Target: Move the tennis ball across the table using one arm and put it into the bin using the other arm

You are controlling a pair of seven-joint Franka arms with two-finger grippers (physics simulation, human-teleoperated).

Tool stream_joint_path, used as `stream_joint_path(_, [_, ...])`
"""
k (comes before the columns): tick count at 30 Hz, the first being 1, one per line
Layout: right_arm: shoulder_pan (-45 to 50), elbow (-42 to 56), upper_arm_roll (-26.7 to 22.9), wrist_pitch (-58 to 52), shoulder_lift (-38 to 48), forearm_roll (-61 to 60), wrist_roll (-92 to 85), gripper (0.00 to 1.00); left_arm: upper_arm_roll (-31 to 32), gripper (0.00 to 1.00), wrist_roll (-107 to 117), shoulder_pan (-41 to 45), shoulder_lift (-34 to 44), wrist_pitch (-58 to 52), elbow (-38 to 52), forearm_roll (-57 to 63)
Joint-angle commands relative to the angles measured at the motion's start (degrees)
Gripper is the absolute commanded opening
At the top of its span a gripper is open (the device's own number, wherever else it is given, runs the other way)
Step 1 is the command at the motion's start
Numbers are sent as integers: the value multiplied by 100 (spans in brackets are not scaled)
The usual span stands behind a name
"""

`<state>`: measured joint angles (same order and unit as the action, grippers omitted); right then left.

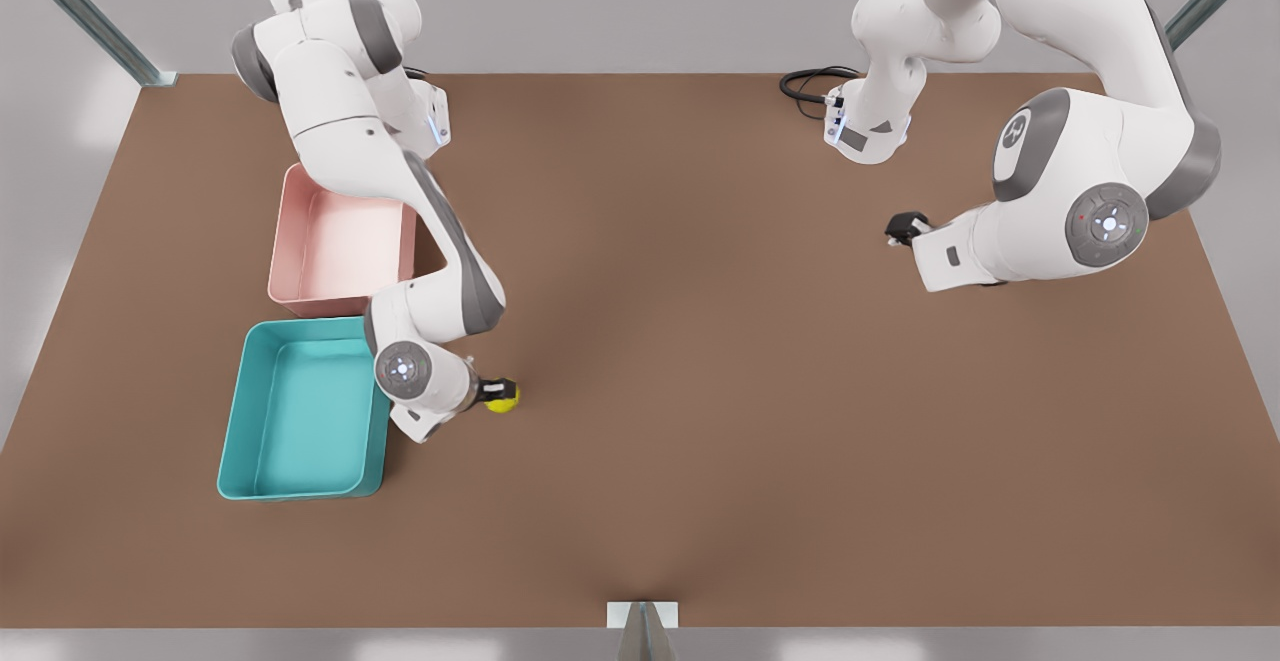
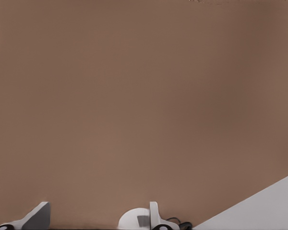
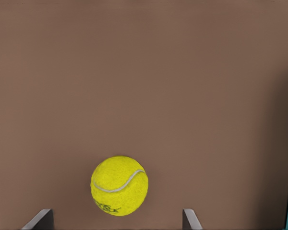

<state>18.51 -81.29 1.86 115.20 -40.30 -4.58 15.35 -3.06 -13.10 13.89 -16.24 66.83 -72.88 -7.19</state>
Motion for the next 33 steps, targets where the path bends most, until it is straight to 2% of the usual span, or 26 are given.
stream_joint_path(1, [-6,148,-1,513,-136,-131,1638,100,-2,100,3322,0,7,-92,2,7])
stream_joint_path(9, [-5,-660,-10,609,-39,-70,1621,100,-2,100,3322,0,-2,-83,2,-2])
stream_joint_path(14, [-58,-1275,-28,1216,119,-52,1594,100,-11,100,3314,-18,-2,-83,2,-28])
stream_joint_path(33, [82,-1293,7,1655,-303,-131,1630,100,-11,100,3296,-27,-2,-127,2,-54])
